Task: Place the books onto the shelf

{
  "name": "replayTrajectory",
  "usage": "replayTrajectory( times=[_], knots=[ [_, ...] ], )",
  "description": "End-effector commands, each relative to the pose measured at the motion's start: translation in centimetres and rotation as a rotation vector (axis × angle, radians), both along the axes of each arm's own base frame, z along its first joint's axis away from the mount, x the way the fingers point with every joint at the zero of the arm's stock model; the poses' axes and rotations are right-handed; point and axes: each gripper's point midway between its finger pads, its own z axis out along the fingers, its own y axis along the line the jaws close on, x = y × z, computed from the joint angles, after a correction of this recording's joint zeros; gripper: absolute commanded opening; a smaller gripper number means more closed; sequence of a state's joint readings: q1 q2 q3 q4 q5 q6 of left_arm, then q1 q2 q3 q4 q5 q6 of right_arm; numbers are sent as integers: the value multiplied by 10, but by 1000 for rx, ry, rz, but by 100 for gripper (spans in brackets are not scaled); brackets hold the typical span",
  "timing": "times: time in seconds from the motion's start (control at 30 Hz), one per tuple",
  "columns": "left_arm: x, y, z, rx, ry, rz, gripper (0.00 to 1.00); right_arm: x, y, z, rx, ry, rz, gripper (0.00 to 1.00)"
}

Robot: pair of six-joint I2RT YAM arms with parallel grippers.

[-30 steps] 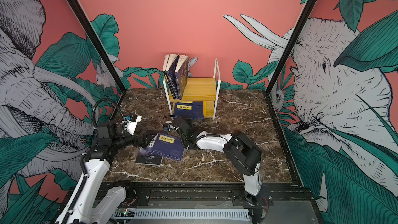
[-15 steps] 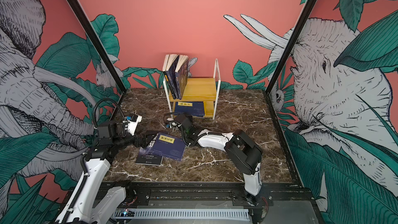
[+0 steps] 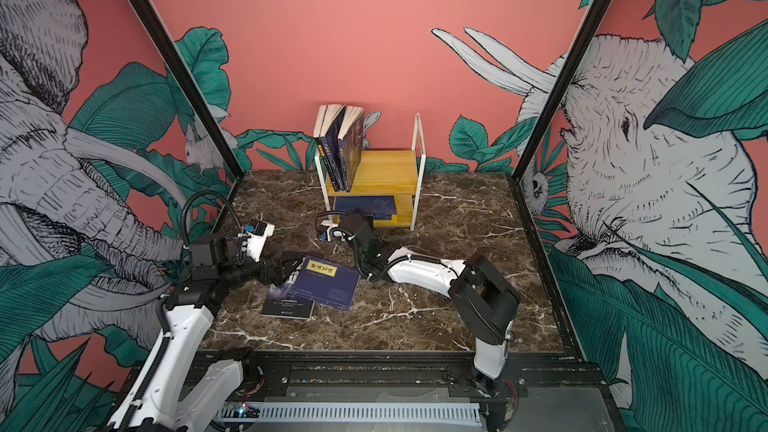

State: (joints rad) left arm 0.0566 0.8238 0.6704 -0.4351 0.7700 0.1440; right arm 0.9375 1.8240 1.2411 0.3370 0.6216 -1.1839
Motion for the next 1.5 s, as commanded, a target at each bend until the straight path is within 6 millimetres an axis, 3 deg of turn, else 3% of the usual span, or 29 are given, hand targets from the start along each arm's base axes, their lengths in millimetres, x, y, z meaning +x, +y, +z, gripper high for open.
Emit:
replayTrajectory(
  times=[0.0, 0.27, 0.57, 0.6, 0.93, 1.47],
  knots=[
    [-2, -2, -2, 10, -11, -21, 99, 14, 5, 20, 35, -104, -27, 0],
    [-2, -2, -3, 12, -10, -22, 99, 29, 13, 2, 34, -89, -27, 0],
    [-3, -3, -4, 10, -8, -25, 99, 32, 7, -41, 1, 24, -37, 0],
    [-3, -2, -4, 14, -10, -21, 99, 33, 10, -36, 20, 41, -31, 0],
    [-5, -4, -2, 2, -15, -31, 99, 38, 5, -62, 54, 248, -23, 0],
    [-5, -4, -4, 9, -17, -34, 99, 51, 11, -88, 32, 351, 12, 0]
  ],
)
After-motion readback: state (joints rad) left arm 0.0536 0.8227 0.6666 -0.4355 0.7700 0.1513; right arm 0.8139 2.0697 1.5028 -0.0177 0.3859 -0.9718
